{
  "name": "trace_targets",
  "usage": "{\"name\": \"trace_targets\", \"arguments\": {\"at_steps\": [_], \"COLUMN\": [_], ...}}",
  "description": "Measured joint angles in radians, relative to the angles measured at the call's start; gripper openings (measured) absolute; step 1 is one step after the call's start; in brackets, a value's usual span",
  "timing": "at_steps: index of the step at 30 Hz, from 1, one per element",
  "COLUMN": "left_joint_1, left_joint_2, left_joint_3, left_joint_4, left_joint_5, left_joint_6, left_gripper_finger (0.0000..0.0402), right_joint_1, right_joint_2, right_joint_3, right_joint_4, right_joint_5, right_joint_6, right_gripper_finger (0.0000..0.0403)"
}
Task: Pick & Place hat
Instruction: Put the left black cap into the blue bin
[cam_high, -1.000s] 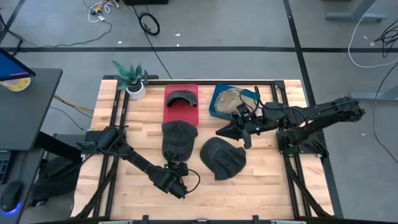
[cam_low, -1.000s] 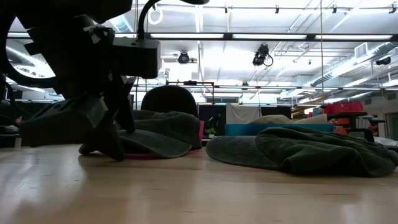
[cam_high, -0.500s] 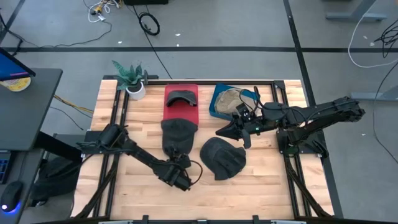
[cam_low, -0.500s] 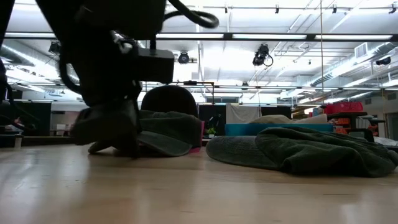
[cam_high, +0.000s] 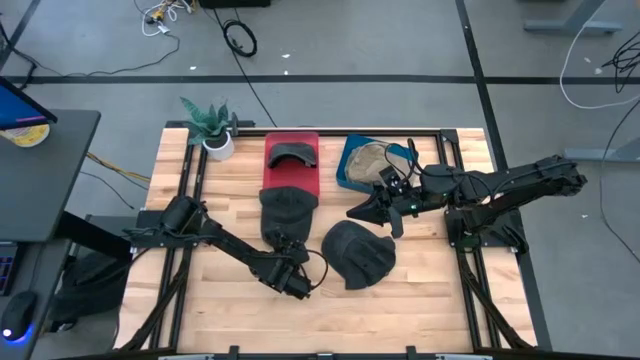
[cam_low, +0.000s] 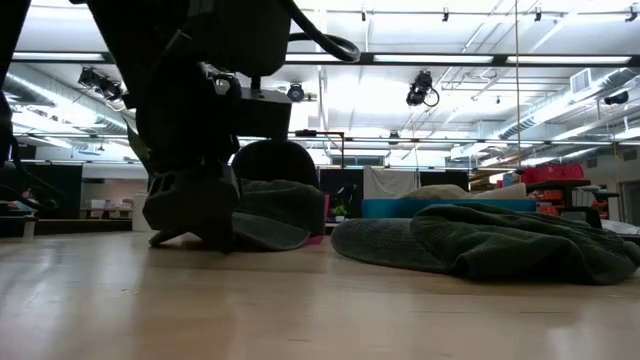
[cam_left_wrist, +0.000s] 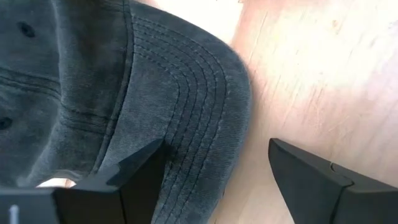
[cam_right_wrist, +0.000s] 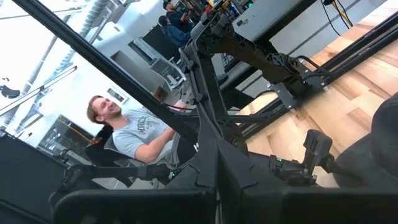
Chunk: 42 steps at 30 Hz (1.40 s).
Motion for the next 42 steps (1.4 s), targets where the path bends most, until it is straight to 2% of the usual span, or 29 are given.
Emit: {"name": "trace_targets", "arguments": {"at_steps": [5, 9, 13, 15, 22, 28, 31, 36, 42], "left_joint_1": [0.002, -0.003, -0.009, -0.009, -0.04, -0.078, -0.084, -0.117, -0.179], "left_joint_2": [0.0, 0.0, 0.001, 0.004, 0.005, 0.004, 0.002, 0.002, 0.002], "left_joint_3": [0.014, 0.026, 0.041, 0.052, 0.151, 0.267, 0.293, 0.294, 0.294], "left_joint_4": [-0.018, -0.018, -0.014, -0.014, -0.041, -0.154, -0.2, -0.258, -0.283], "left_joint_5": [0.029, 0.037, 0.068, 0.089, 0.055, -0.018, 0.018, 0.162, 0.196], "left_joint_6": [-0.018, -0.012, 0.033, 0.032, 0.105, 0.118, 0.117, 0.084, 0.085], "left_gripper_finger": [0.0225, 0.0139, 0.0035, 0.0011, 0.0002, 0.0002, 0.001, 0.0058, 0.0146], "right_joint_1": [0.0, 0.0, 0.0, 0.0, 0.0, 0.0, 0.0, 0.0, 0.0], "right_joint_2": [0.0, 0.0, 0.0, 0.0, 0.0, 0.0, 0.0, 0.001, 0.001], "right_joint_3": [0.0, 0.0, 0.0, 0.0, 0.0, 0.0, 0.0, 0.0, 0.0], "right_joint_4": [0.0, 0.001, 0.002, 0.002, 0.002, 0.002, 0.002, 0.002, 0.002], "right_joint_5": [0.0, 0.001, 0.001, 0.001, 0.025, 0.027, 0.027, 0.033, 0.046], "right_joint_6": [0.005, 0.029, 0.032, 0.042, 0.075, 0.093, 0.098, 0.097, 0.098], "right_gripper_finger": [0.0006, 0.0006, 0.0006, 0.0006, 0.0006, 0.0006, 0.0006, 0.0006, 0.0006]}}
